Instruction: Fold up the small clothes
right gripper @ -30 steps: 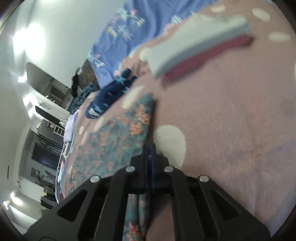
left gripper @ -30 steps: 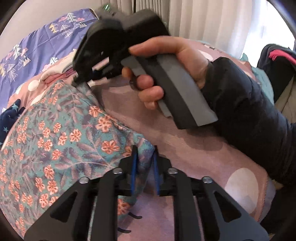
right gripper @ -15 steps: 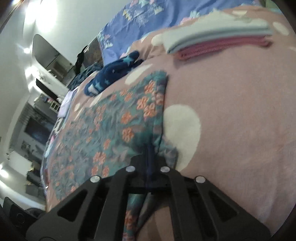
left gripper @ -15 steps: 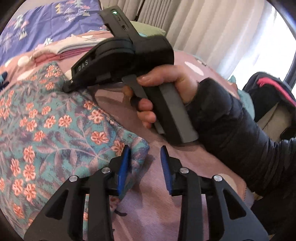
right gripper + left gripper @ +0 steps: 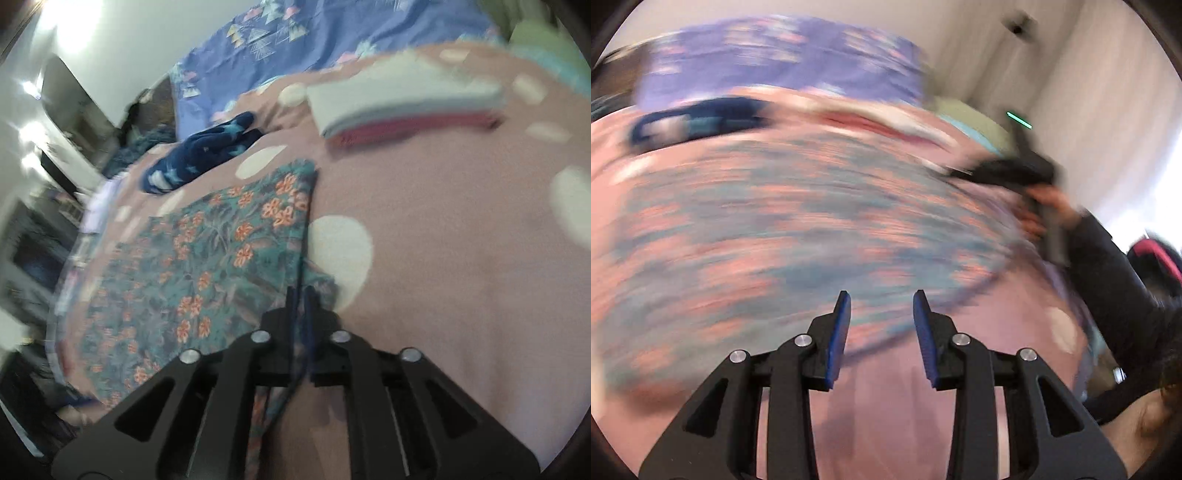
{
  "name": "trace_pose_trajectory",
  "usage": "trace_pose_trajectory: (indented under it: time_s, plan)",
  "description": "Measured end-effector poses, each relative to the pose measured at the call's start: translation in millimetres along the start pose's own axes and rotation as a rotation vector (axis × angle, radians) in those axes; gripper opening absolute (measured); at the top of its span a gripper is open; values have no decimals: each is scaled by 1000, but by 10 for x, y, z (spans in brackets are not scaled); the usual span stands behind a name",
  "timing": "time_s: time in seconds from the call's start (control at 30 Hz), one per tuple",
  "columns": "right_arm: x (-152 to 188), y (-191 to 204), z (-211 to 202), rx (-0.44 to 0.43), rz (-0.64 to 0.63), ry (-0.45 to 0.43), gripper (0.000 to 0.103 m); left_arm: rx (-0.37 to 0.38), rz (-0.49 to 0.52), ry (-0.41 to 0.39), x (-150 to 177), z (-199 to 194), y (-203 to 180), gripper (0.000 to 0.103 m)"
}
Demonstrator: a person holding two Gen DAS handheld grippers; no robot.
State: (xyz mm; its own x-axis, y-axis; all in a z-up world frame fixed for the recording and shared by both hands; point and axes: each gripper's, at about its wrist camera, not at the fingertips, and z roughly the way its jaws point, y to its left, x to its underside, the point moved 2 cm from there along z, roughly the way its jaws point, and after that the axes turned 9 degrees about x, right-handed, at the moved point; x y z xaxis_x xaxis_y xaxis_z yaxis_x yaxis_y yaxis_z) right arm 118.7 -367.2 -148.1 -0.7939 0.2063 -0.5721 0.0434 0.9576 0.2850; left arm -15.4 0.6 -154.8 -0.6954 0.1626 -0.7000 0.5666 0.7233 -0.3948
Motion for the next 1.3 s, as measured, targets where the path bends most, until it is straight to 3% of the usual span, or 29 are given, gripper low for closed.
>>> trace_pose_trajectory:
  time_s: [0.13, 0.23, 0.3, 0.47, 0.53, 0.6, 0.67, 0.9, 0.97, 1.1, 1.17, 1.2, 1.3]
  plan:
    - [132, 733, -578, 27, -214, -112, 13, -173, -235, -194, 227, -960, 940, 35]
    - [441, 1510, -795, 91, -447, -195, 29, -164, -327, -255, 338, -1291, 1288, 35]
    - [751, 2048, -782, 79, -593, -201, 29, -138, -316, -233, 358, -1307, 1352, 35]
    - [1400, 2850, -637, 14, -768, -197, 30, -71, -249, -124, 244, -978, 1298, 38]
    - [1610, 3006, -589, 19, -811, -215, 30, -61, -222, -97, 246, -945, 1319, 47]
    - [1753, 3134, -558, 44, -858, -245, 30, -21, -195, -80, 281, -904, 1301, 48]
    - [1885, 3240, -536, 75, -901, -285, 39, 22, -177, -73, 252, -853, 1304, 48]
    - [1948, 3388, -515, 119, -916, -283, 57, 78, -167, -28, 310, -730, 1356, 48]
    - [1948, 3414, -511, 157, -918, -299, 64, 99, -181, -22, 319, -716, 1389, 48]
    - [1940, 3437, -407, 252, -923, -304, 67, 120, -202, 14, 279, -638, 1465, 47]
    - [1909, 3415, -341, 248, -896, -260, 66, 110, -208, 24, 245, -629, 1484, 26]
    - [1904, 3407, -330, 243, -885, -247, 65, 94, -206, 36, 230, -640, 1483, 2]
    - [1923, 3417, -391, 209, -889, -263, 57, 74, -176, 40, 220, -812, 1384, 2]
